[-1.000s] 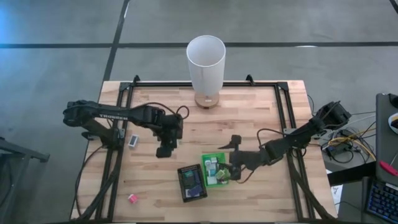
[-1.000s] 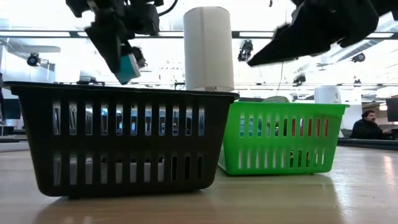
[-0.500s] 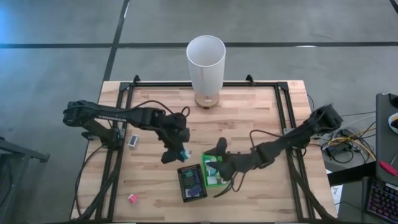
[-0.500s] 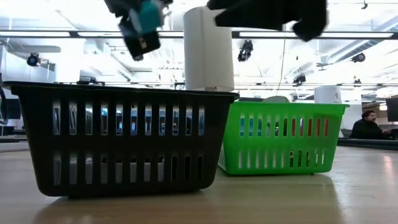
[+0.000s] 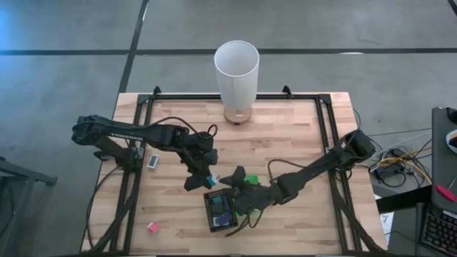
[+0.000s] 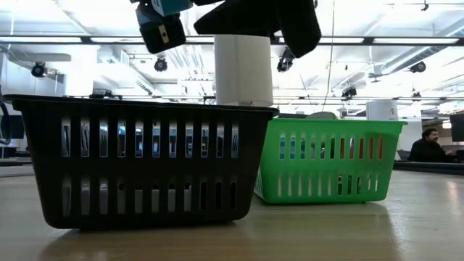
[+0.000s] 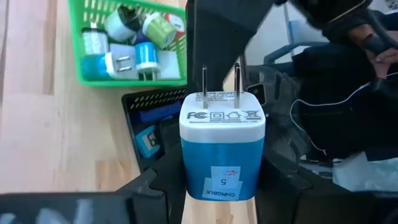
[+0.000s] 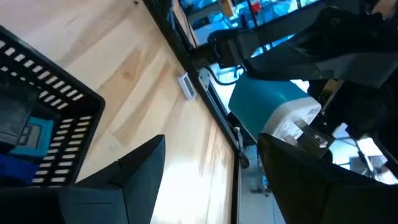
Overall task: Pick & Place Office items
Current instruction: Put the blue charger adapter into the green bin
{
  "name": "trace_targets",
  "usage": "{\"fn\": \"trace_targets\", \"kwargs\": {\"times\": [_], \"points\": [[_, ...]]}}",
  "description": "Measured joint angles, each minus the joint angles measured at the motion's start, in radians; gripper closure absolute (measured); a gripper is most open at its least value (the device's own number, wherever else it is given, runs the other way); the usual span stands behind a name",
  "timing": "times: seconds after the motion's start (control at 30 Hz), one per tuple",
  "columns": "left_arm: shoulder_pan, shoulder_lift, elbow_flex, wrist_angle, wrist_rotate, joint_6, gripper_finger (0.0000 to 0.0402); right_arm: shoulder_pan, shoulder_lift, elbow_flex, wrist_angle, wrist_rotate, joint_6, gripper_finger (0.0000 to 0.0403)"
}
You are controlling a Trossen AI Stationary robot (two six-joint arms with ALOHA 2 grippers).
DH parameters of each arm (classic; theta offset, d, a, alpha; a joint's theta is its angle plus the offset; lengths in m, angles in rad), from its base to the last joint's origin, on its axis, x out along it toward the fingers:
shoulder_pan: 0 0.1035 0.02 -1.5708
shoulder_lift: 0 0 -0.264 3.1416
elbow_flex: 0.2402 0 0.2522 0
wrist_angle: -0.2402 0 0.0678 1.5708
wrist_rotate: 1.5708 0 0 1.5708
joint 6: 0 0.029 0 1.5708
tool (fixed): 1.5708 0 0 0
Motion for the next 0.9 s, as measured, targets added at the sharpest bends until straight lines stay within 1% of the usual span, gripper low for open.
{"fn": "trace_targets", "kwargs": {"times": [0.1,0.13,0.23,0.43,0.67,0.83,0.9], "points": [[-0.003,0.000,-0.001,-0.025,-0.001,0.000,0.0255,-0.005,-0.012,-0.003,0.011,0.033,0.031,0.0147],[-0.005,0.000,-0.001,-0.023,0.006,0.001,0.0255,-0.005,-0.018,-0.005,0.015,0.063,0.036,0.0147],[-0.006,0.000,-0.001,-0.030,0.010,0.011,0.0255,-0.007,-0.024,-0.008,0.015,0.079,0.038,0.0145],[-0.008,0.001,-0.001,-0.037,0.007,0.012,0.0255,-0.004,-0.024,0.000,0.016,0.055,0.029,0.0146],[-0.007,0.003,-0.002,-0.026,0.007,0.012,0.0255,-0.005,-0.024,0.010,0.021,-0.002,0.030,0.0147],[-0.008,0.003,-0.002,0.011,0.018,0.011,0.0255,-0.005,-0.024,0.027,0.020,-0.073,0.041,0.0145],[-0.008,0.003,-0.002,0.015,0.023,0.009,0.0255,-0.005,-0.024,0.037,0.020,-0.086,0.042,0.0145]]}}
